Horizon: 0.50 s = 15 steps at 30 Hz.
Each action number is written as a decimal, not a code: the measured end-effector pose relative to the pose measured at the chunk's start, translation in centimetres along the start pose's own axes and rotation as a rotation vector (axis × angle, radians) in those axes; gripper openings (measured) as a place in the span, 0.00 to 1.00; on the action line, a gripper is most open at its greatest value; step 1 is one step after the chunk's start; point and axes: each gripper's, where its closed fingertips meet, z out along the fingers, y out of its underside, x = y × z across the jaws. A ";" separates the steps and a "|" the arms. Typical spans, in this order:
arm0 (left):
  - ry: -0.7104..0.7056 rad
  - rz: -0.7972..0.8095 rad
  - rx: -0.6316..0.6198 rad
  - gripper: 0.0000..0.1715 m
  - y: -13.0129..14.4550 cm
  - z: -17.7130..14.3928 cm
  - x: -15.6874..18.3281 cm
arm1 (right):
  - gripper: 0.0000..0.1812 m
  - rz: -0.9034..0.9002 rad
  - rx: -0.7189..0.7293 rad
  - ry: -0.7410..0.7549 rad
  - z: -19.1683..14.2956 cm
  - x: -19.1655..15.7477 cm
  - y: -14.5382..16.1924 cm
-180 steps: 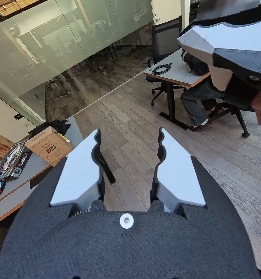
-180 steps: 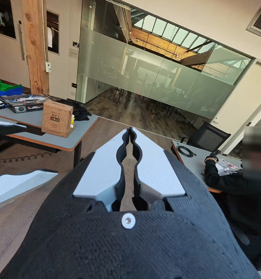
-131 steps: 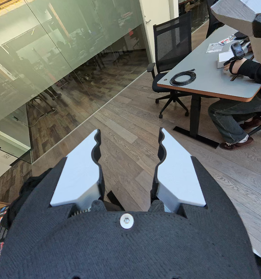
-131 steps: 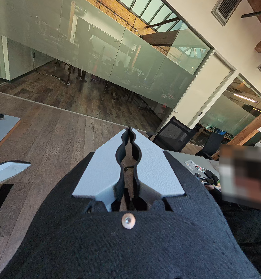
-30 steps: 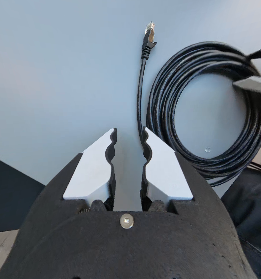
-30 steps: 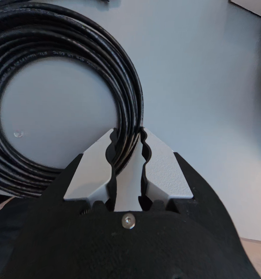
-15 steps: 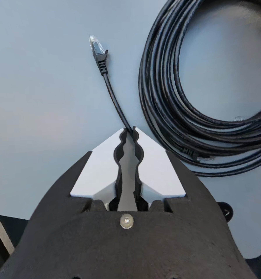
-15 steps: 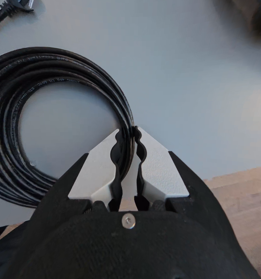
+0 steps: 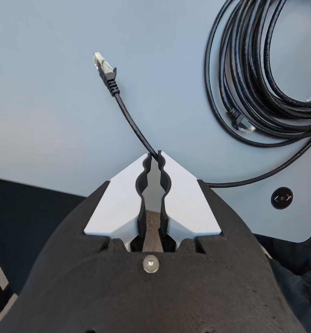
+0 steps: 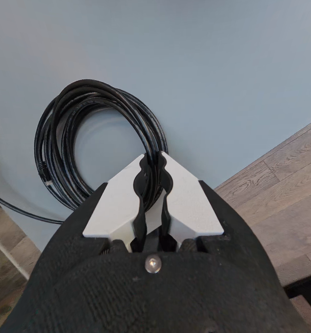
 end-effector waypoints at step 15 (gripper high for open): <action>0.082 0.026 0.007 0.03 1.4 -3.0 -2.5 | 0.03 0.232 -0.006 -0.118 -2.5 -6.2 -0.3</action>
